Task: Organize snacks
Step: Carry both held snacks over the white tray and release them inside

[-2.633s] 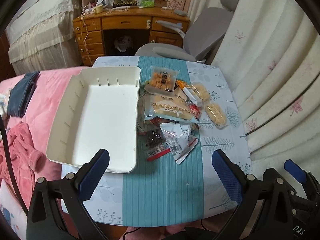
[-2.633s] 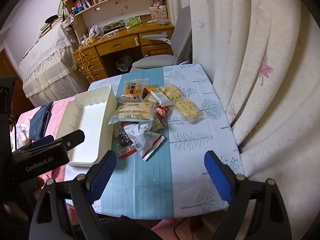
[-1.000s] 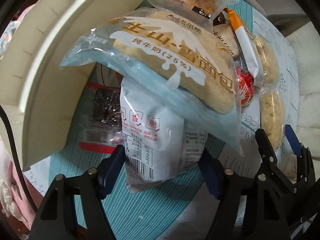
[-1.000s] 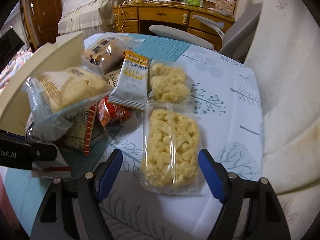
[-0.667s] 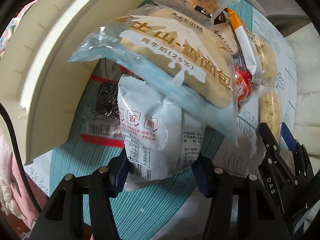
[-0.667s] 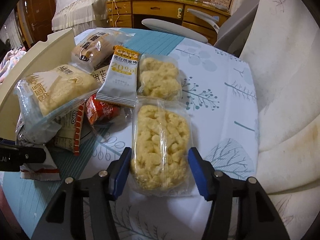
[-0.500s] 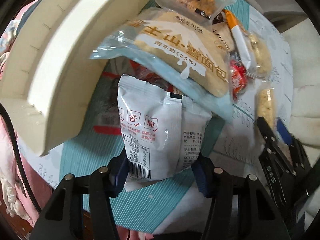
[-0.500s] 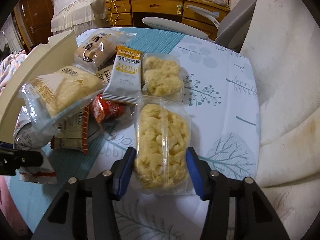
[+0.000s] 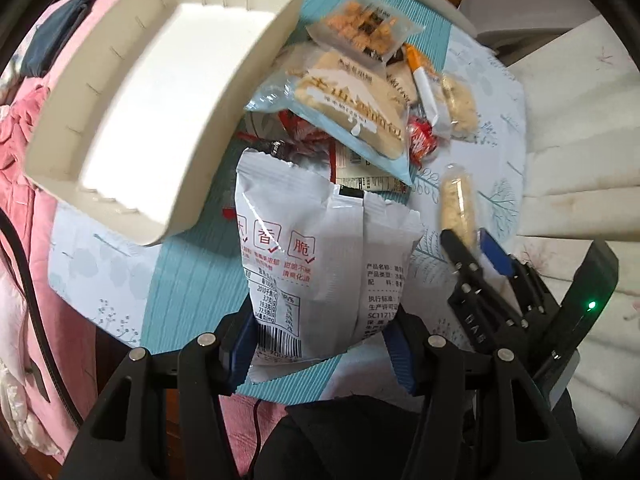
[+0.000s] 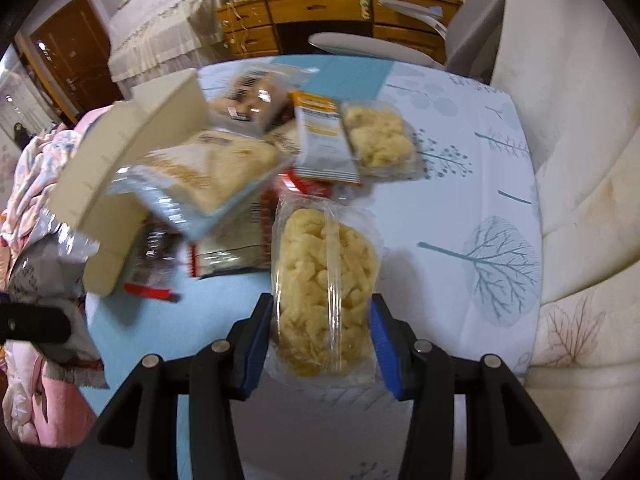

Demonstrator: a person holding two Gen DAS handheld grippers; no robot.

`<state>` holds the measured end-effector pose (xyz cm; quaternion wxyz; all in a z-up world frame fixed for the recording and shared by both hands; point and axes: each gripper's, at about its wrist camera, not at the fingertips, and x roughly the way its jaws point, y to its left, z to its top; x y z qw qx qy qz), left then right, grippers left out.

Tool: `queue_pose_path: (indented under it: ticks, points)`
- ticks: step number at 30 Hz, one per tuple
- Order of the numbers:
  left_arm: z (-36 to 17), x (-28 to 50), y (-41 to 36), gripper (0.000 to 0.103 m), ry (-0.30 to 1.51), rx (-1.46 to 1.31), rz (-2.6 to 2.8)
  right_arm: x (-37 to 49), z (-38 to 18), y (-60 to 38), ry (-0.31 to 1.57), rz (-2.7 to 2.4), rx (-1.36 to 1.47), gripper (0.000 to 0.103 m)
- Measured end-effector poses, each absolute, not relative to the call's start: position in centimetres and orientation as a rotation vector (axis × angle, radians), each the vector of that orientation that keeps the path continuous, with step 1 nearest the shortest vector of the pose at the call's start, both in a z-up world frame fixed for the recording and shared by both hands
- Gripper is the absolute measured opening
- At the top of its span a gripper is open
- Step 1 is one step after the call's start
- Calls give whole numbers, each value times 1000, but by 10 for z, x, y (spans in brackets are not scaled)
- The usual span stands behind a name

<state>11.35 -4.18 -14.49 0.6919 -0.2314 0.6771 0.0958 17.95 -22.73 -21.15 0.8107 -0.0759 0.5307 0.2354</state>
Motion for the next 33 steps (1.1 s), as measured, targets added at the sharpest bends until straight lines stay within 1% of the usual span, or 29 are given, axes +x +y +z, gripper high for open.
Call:
queue_pose_path:
  ticks: [8,17,26,33]
  points:
    - [-97,91,-12,56,1397,-536,161,151,-167,-196,1032,605,-165,47]
    - [-46,86,32,56,1268,-454,40,122,-123,-154,919,614,-116,47]
    - [-20,88,91,56,1168,-409,-58,102,-97,-97,853,592,-60,47]
    - [-26,96,138,56,1129,-372,-79,84,-93,-53,831,577,-32,47]
